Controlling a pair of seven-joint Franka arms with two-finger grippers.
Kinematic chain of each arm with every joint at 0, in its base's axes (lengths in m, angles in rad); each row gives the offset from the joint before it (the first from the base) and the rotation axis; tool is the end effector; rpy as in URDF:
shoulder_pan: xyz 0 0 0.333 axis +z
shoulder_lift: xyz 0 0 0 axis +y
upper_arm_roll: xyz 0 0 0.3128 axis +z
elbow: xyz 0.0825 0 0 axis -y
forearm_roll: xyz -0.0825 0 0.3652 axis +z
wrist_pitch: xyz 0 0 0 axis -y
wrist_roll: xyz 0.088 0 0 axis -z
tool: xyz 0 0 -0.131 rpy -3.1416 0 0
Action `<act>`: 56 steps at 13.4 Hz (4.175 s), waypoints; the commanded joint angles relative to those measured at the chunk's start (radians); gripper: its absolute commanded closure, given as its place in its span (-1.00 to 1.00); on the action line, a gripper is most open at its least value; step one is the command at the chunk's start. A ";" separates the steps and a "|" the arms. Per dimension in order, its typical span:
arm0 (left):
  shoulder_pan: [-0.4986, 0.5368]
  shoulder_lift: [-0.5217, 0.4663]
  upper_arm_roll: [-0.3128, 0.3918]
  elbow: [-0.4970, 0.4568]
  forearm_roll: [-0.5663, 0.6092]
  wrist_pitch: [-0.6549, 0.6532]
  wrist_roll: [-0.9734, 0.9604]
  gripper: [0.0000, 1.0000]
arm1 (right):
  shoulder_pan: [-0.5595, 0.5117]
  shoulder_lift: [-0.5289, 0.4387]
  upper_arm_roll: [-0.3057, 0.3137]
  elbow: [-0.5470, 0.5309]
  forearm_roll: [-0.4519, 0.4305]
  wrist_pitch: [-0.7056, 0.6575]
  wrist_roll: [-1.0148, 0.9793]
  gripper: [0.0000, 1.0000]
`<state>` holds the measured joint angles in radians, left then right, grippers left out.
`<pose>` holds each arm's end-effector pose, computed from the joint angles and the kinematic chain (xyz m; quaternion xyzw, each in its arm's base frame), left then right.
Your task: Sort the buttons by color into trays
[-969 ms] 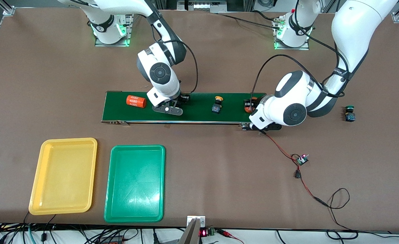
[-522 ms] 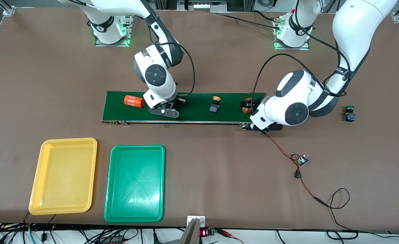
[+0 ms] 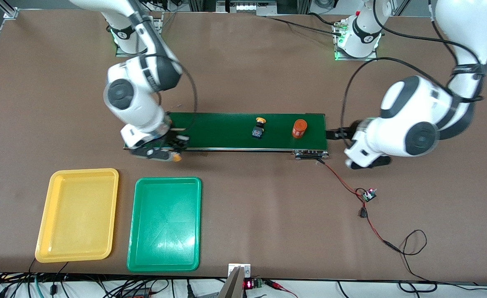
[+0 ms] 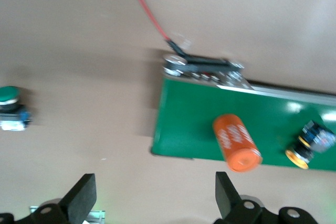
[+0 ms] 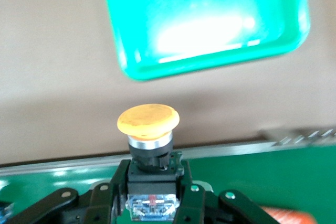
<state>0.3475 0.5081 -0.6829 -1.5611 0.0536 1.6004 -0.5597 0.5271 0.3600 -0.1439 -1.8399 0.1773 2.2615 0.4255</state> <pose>0.5861 -0.1444 0.3644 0.9696 0.1068 -0.2159 0.0435 0.5770 0.2469 0.3255 -0.9960 0.0699 -0.0131 0.0546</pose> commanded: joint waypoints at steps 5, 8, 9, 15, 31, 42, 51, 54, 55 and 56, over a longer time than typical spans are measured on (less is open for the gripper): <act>0.008 -0.014 0.261 -0.080 0.029 -0.073 0.366 -1.00 | -0.320 0.071 0.007 -0.015 -0.030 0.047 -0.725 1.00; 0.013 -0.025 0.298 -0.203 0.032 -0.045 0.369 -1.00 | -0.406 0.102 0.009 -0.013 -0.018 0.050 -1.036 0.98; 0.014 -0.055 0.305 -0.250 0.032 -0.015 0.371 -1.00 | -0.427 0.120 0.009 -0.007 -0.015 0.062 -1.150 0.99; -0.034 -0.233 0.428 -0.626 0.041 0.367 0.490 -1.00 | -0.544 0.207 0.009 0.044 -0.016 0.117 -1.996 0.99; -0.036 -0.166 0.508 -0.774 0.040 0.678 0.670 0.60 | -0.579 0.329 0.012 0.248 0.014 0.026 -2.110 -1.00; -0.041 -0.200 0.470 -0.387 0.037 0.247 0.685 0.71 | -0.425 0.080 0.012 0.196 0.014 -0.295 -1.483 -1.00; -0.048 -0.200 0.294 -0.215 0.020 0.084 0.532 0.70 | -0.109 0.014 0.014 0.130 0.014 -0.325 -0.709 -1.00; -0.050 -0.191 0.250 -0.221 -0.042 0.087 0.465 0.70 | 0.038 0.022 0.012 0.137 0.014 -0.327 -0.339 -1.00; -0.059 -0.180 0.250 -0.224 -0.110 0.090 0.448 0.70 | 0.077 0.028 0.012 0.139 0.014 -0.320 -0.227 -1.00; -0.067 -0.175 0.249 -0.226 -0.151 0.092 0.443 0.70 | 0.105 0.037 0.012 0.140 0.014 -0.312 -0.150 -1.00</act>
<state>0.2883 0.3158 -0.4310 -1.7928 -0.0232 1.7033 -0.0914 0.5794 0.4023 -0.1182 -1.6825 0.1864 1.9391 0.1283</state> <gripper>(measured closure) 0.590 0.000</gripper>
